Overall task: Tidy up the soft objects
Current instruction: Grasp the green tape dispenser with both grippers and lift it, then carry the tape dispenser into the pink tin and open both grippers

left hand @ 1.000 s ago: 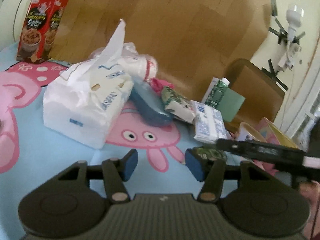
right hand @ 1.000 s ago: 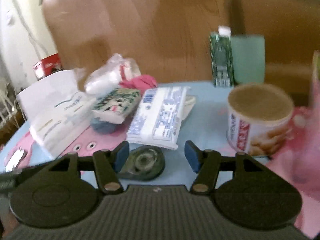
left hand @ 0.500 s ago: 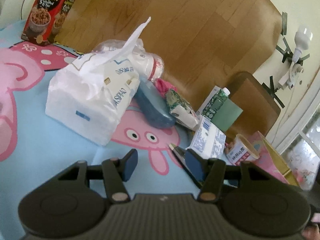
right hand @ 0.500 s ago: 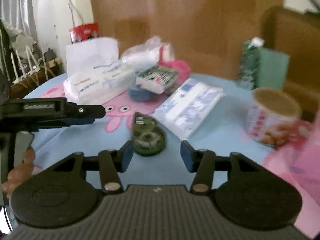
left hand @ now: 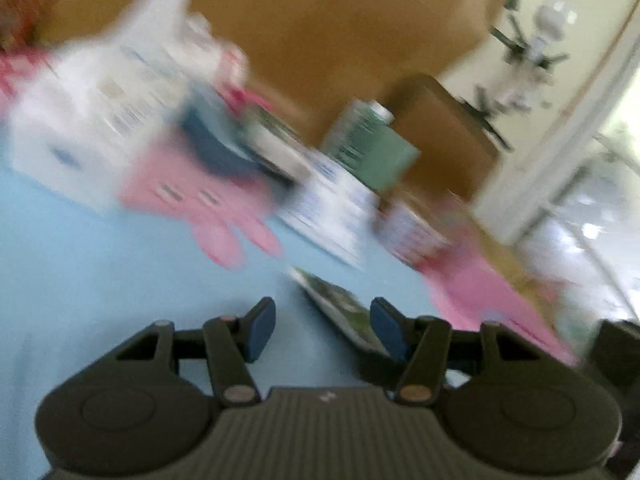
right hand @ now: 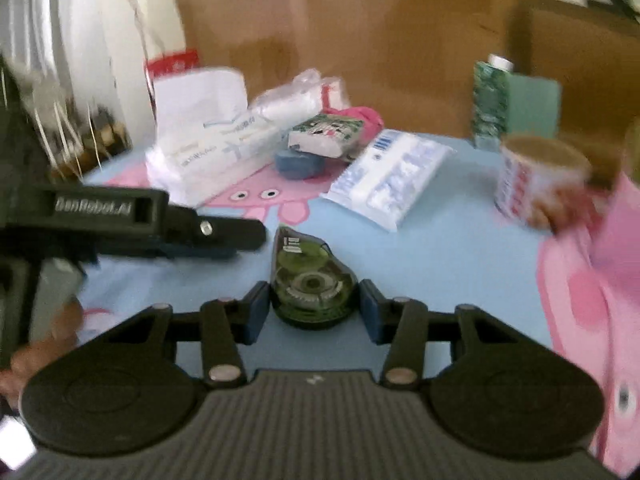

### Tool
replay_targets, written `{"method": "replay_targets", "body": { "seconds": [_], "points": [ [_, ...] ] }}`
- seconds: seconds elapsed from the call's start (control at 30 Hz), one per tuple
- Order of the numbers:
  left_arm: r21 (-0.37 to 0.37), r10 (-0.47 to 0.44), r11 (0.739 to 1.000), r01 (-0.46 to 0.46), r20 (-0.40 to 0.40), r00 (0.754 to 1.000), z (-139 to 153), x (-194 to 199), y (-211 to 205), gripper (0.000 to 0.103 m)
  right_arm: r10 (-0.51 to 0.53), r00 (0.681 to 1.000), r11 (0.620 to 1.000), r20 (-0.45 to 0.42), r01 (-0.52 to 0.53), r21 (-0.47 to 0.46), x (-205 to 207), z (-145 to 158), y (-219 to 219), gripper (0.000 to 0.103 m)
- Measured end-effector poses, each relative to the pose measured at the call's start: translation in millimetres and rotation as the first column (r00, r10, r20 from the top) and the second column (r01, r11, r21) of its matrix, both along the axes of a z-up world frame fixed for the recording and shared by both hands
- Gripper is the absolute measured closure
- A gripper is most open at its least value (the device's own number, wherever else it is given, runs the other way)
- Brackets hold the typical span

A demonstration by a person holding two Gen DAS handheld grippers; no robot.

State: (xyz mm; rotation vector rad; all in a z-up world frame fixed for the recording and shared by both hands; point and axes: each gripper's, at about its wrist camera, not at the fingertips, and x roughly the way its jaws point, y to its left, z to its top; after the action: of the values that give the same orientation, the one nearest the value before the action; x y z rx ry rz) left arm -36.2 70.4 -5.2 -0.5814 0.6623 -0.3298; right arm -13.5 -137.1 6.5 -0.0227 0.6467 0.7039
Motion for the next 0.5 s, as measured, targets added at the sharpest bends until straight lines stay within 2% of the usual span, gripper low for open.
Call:
{"method": "replay_targets", "body": {
  "seconds": [0.07,0.13,0.23,0.33,0.4,0.5],
  "points": [
    [0.009,-0.03,0.999,0.03,-0.016,0.999,1,0,-20,0.054,-0.024,0.999,0.997,-0.037,0.027,0.075,-7,-2,-13,0.052],
    [0.009,-0.085,0.996,0.086,-0.049,0.995,4,7,-40,0.071,-0.041,0.998,0.991,-0.042,0.046,0.126,-14,-5,-26,0.052],
    [0.028,-0.118,0.992,0.119,-0.037,0.992,13,17,-64,0.071,-0.111,0.994,0.984,0.009,0.108,0.139,-21,-1,-38,0.052],
    [0.077,-0.178,0.981,0.178,0.001,0.984,35,35,-100,0.071,-0.194,0.978,0.97,0.073,0.18,0.164,-22,11,-61,0.052],
    [0.114,-0.234,0.967,0.229,0.036,0.971,52,49,-132,0.071,-0.266,0.952,0.956,0.149,0.242,0.165,-20,21,-81,0.052],
    [0.158,-0.321,0.939,0.305,0.086,0.943,71,70,-184,0.07,-0.388,0.887,0.92,0.252,0.357,0.16,-16,33,-109,0.052]
  ]
}}
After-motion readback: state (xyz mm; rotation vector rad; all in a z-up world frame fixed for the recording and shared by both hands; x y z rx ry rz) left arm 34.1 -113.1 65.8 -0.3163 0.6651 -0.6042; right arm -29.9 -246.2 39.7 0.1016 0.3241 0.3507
